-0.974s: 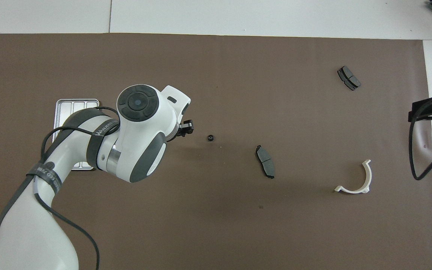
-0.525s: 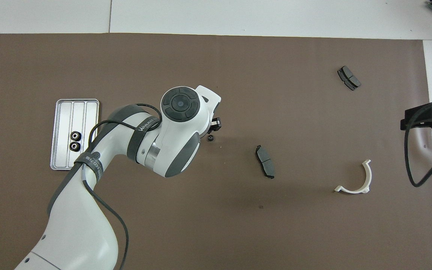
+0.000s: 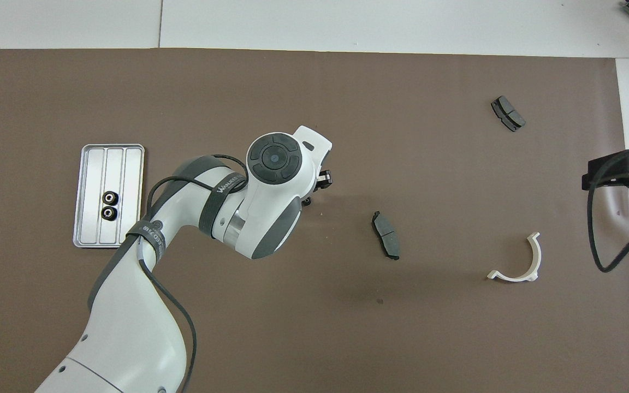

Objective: Pick bearing gear from pile to tray
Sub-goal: 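Lift the gear with the left gripper and hold it above the table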

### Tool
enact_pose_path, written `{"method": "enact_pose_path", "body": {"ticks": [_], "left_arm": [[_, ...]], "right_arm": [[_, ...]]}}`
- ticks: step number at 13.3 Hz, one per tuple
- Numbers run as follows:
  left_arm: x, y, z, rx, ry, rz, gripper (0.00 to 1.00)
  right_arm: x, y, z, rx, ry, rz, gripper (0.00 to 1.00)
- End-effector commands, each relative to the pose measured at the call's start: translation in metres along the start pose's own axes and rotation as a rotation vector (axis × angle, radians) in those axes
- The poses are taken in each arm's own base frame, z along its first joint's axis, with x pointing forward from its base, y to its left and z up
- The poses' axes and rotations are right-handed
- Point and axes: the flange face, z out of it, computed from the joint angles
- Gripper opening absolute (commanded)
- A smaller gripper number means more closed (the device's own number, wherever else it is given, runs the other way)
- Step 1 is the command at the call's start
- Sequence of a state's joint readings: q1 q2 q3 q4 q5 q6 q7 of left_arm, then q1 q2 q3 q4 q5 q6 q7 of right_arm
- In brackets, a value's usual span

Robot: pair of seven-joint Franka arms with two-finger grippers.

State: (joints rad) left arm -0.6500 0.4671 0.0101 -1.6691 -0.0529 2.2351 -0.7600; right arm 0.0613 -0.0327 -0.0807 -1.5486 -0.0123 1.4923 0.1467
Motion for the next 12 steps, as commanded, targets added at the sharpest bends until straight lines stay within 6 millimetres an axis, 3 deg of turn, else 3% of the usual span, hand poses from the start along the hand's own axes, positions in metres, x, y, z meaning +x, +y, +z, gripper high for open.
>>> {"method": "enact_pose_path", "body": {"ticks": [1, 3, 5, 12], "left_arm": [[-0.002, 0.006, 0.013, -0.02, 0.016, -0.032, 0.6], [-0.005, 0.007, 0.021, -0.012, 0.011, -0.027, 0.6], [-0.018, 0.016, 0.046, 0.014, -0.005, -0.013, 0.6], [-0.021, 0.015, 0.05, 0.031, -0.014, -0.012, 0.6]], "right_arm": [[-0.007, 0.011, 0.0, 0.026, -0.006, -0.013, 1.0], [-0.008, 0.01, 0.0, 0.027, -0.008, -0.013, 1.0], [-0.008, 0.007, 0.0, 0.027, -0.008, -0.019, 1.0], [-0.008, 0.007, 0.0, 0.027, -0.008, -0.019, 1.0]]}}
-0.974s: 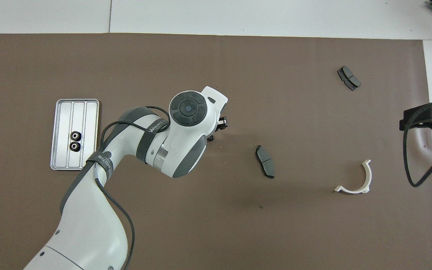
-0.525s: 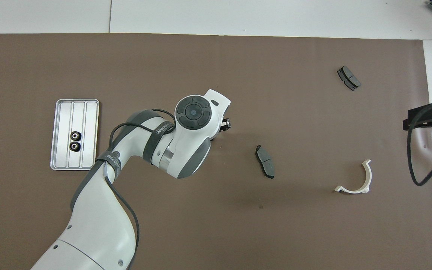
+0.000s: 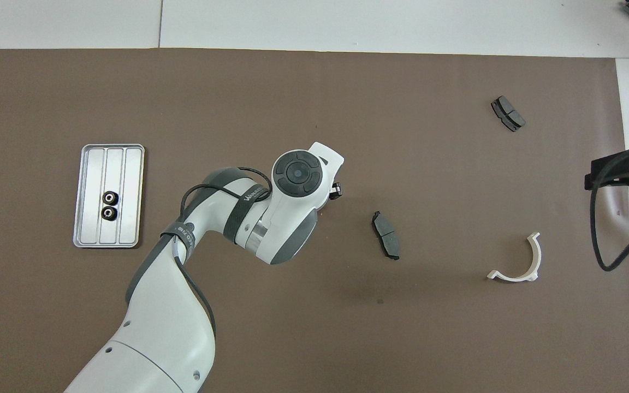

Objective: Pick bearing gear from pile to tray
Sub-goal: 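Lift the gear with the left gripper and hold it above the table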

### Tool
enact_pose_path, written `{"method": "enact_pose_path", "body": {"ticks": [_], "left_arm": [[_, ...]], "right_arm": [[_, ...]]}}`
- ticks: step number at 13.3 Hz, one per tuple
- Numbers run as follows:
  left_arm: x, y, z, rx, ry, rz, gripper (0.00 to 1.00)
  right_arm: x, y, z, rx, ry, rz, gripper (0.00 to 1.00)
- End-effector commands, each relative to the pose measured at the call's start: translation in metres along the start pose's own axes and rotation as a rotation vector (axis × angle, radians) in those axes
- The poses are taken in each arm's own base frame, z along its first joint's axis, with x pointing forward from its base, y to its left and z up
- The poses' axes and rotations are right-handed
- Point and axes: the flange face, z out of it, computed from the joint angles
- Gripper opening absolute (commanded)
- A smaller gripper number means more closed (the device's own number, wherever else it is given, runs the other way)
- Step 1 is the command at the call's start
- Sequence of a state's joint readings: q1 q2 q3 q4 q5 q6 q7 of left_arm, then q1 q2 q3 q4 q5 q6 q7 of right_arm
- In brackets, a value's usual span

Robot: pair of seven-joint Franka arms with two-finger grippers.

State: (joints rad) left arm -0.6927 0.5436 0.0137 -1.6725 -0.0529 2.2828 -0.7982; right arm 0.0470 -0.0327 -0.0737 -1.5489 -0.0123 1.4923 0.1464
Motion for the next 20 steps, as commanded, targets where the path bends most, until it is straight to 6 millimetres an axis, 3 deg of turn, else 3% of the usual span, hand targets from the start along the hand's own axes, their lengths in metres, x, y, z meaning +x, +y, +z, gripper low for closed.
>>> {"method": "enact_pose_path", "body": {"ticks": [1, 9, 16, 20], "left_arm": [[-0.002, -0.001, 0.001, 0.01, 0.007, -0.011, 0.59], [-0.006, -0.005, 0.008, 0.027, -0.006, -0.009, 0.39], [-0.008, -0.006, 0.011, 0.044, 0.008, 0.014, 0.27], [-0.006, -0.006, 0.01, 0.039, 0.016, 0.014, 0.26]], "right_arm": [[-0.009, 0.003, 0.0, 0.027, -0.007, -0.028, 1.0], [-0.008, 0.003, 0.0, 0.027, -0.007, -0.027, 1.0], [-0.008, 0.003, 0.0, 0.027, -0.007, -0.027, 1.0], [-0.008, 0.003, 0.0, 0.027, -0.007, -0.027, 1.0]]}}
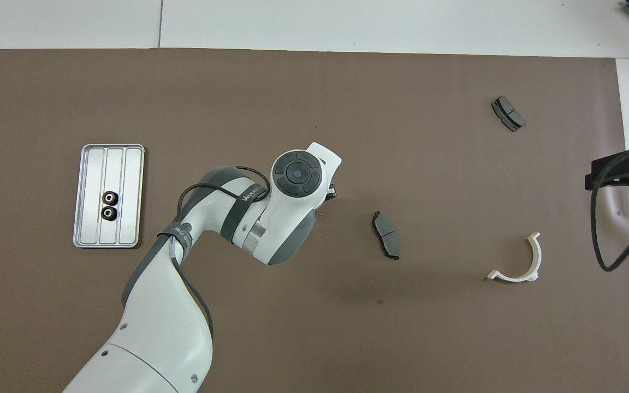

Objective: Pick bearing gear from pile to tray
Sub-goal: 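Lift the gear with the left gripper and hold it above the table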

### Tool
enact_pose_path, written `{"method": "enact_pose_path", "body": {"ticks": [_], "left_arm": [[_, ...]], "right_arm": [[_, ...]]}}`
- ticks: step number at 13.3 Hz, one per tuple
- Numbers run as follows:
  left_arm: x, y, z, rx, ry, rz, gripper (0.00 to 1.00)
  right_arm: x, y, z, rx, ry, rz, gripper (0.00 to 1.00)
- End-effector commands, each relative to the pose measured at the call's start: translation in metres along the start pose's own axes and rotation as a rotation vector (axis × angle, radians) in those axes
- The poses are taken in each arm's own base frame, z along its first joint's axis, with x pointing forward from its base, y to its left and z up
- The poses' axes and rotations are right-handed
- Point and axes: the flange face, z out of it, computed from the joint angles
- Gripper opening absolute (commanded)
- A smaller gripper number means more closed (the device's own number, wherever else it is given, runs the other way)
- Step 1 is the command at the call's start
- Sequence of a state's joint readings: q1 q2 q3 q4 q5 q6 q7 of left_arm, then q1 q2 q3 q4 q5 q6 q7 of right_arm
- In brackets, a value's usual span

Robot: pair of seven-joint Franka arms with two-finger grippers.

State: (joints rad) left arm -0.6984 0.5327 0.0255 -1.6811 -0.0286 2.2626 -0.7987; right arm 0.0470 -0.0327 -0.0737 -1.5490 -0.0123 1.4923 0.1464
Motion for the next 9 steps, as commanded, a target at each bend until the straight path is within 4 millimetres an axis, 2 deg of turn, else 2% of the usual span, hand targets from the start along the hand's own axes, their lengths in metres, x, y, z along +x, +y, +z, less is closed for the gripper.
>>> {"method": "enact_pose_path", "body": {"ticks": [1, 5, 7, 9], "left_arm": [[-0.0057, -0.0009, 0.0122, 0.008, 0.012, 0.001, 0.26], [-0.0042, -0.0009, 0.0114, 0.003, 0.019, 0.001, 0.26], [-0.0041, -0.0008, 0.0113, 0.001, 0.02, 0.002, 0.08], [-0.0037, -0.0007, 0.011, 0.006, 0.028, 0.01, 0.03]], "right_arm": [[-0.0084, 0.0033, -0.0004, 0.027, -0.007, -0.027, 1.0], [-0.0086, 0.0025, -0.0004, 0.027, -0.007, -0.028, 1.0], [-0.0086, 0.0025, -0.0004, 0.027, -0.007, -0.027, 1.0], [-0.0086, 0.0025, -0.0004, 0.027, -0.007, -0.028, 1.0]]}}
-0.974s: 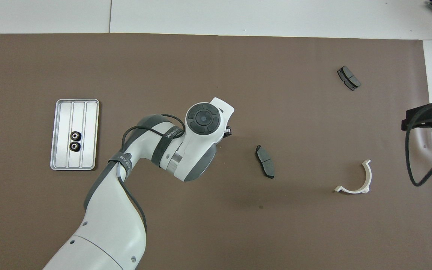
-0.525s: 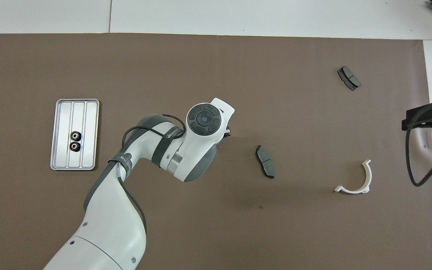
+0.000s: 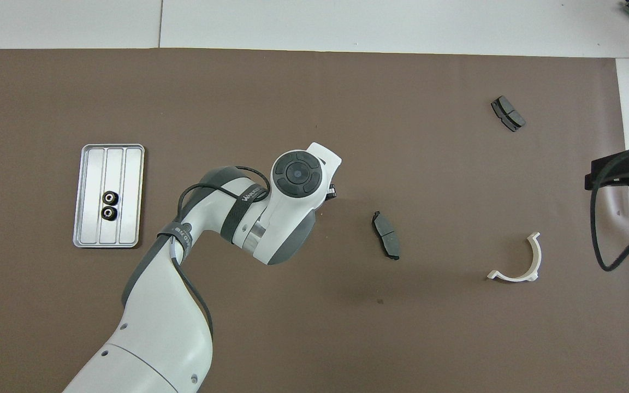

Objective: Pick bearing gear from pile to tray
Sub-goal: 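Lift the gear with the left gripper and hold it above the table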

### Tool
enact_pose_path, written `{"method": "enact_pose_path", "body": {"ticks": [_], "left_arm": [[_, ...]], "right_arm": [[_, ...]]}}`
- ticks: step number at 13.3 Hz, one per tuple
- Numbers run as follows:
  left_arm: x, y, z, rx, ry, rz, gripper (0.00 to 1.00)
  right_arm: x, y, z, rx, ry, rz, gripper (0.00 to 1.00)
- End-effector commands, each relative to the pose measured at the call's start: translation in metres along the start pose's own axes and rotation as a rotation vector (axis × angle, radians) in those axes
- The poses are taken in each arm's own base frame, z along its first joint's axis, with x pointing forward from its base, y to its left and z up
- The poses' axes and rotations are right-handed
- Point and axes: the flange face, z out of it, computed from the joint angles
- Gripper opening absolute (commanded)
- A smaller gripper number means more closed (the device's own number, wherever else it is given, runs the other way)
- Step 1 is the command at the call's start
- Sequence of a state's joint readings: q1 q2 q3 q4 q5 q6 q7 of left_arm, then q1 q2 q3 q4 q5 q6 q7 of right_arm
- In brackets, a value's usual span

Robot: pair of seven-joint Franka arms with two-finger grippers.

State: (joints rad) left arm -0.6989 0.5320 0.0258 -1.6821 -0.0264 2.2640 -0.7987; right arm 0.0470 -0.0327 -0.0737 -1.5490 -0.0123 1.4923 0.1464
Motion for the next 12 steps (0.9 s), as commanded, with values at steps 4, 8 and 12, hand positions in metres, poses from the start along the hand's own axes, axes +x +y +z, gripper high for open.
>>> {"method": "enact_pose_path", "body": {"ticks": [4, 8, 12], "left_arm": [[-0.001, -0.002, 0.01, 0.006, 0.028, 0.008, 0.0], [0.008, -0.005, 0.002, 0.002, 0.034, 0.001, 0.0], [0.037, -0.03, -0.008, 0.016, 0.033, -0.036, 0.0]], "right_arm": [[-0.008, 0.003, 0.0, 0.027, -0.007, -0.027, 1.0], [-0.008, 0.003, 0.0, 0.027, -0.007, -0.027, 1.0], [-0.008, 0.003, 0.0, 0.027, -0.007, -0.027, 1.0]]}}
